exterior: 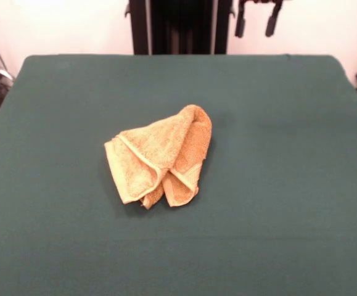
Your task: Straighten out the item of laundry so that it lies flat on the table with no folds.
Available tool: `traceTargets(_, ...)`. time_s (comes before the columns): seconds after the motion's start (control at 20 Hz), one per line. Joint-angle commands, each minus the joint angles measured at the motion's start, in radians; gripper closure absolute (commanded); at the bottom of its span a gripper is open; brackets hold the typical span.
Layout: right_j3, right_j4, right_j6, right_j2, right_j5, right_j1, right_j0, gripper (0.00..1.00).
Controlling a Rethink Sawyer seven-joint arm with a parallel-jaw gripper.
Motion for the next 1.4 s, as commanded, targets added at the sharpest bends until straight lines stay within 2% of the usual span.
traceTargets(0.05,-0.085,-0.038,0.126,0.021,0.008,0.055,0.008,0.0)
traceTargets(0.25,-0.118,-0.024,0.154,0.001,0.02,0.075,0.012,0.0)
traceTargets(1.1,-0.368,-0.027,0.037,0.063,0.181,0.178,-0.073,0.0)
traceTargets(1.3,-0.35,-0.008,0.054,0.089,0.122,0.176,-0.104,0.0)
traceTargets(1.4,-0.356,-0.005,0.052,0.096,0.135,0.174,-0.114,0.0)
